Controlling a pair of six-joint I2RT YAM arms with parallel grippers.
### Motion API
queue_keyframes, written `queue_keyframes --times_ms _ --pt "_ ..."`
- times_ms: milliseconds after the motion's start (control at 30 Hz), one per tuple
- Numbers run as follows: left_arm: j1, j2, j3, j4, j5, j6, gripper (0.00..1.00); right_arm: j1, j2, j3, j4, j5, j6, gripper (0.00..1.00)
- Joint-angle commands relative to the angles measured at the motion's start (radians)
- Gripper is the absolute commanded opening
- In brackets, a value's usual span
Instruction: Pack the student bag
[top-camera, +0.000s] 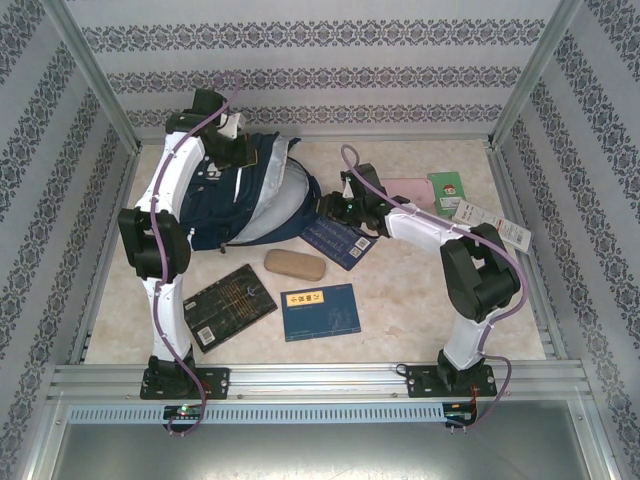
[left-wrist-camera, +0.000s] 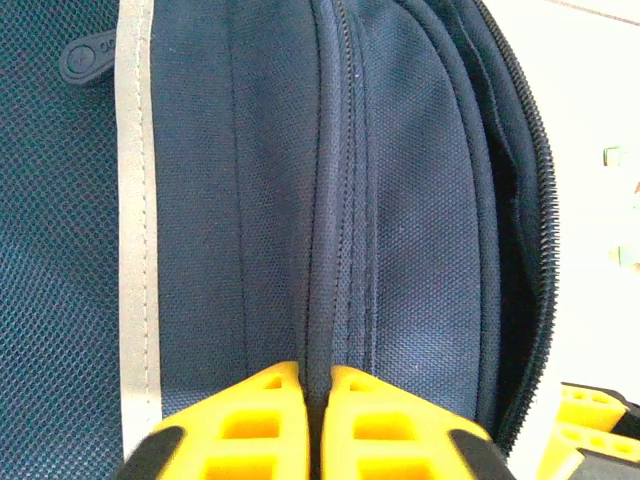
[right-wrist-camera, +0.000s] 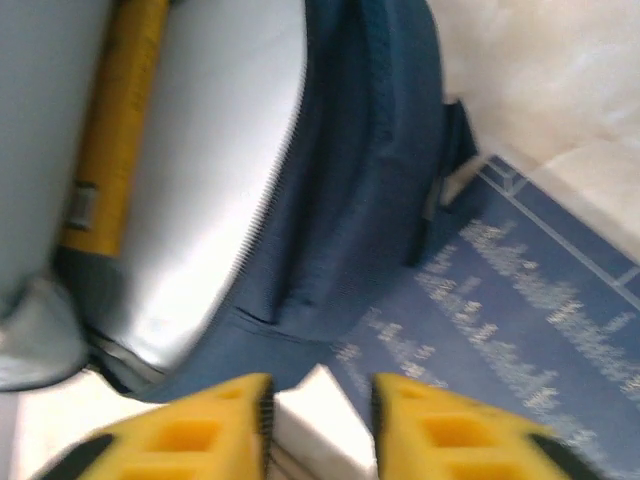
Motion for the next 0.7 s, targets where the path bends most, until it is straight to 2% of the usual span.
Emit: queue_keyframes --times_ms 0,133,233,333,500,667 --pt "0.019 -0.002 0.002 0.046 -0.007 -0.019 0.21 0.008 0.054 0.037 -0.137 -0.013 -0.157 0.12" --pt "0.019 -0.041 -0.044 0.062 -0.006 -0.033 0.23 0.001 0.147 0.121 -0.209 0.039 -0.190 0.06" --pt "0.018 -0.086 -0.107 0.097 0.000 -0.059 0.33 -0.012 0.228 0.208 -0.284 0.077 -0.177 0.01" --pt "0.010 -0.132 -0.175 0.137 0.019 -0.079 0.33 -0.029 0.266 0.235 -0.320 0.099 -0.149 0.00" --pt "-0.016 -0.188 -0.265 0.194 0.035 -0.113 0.34 -0.060 0.237 0.150 -0.352 0.183 -0.082 0.00" --pt "-0.076 -0.202 -0.310 0.247 0.068 -0.157 0.34 -0.104 0.136 -0.046 -0.327 0.246 0.033 0.00"
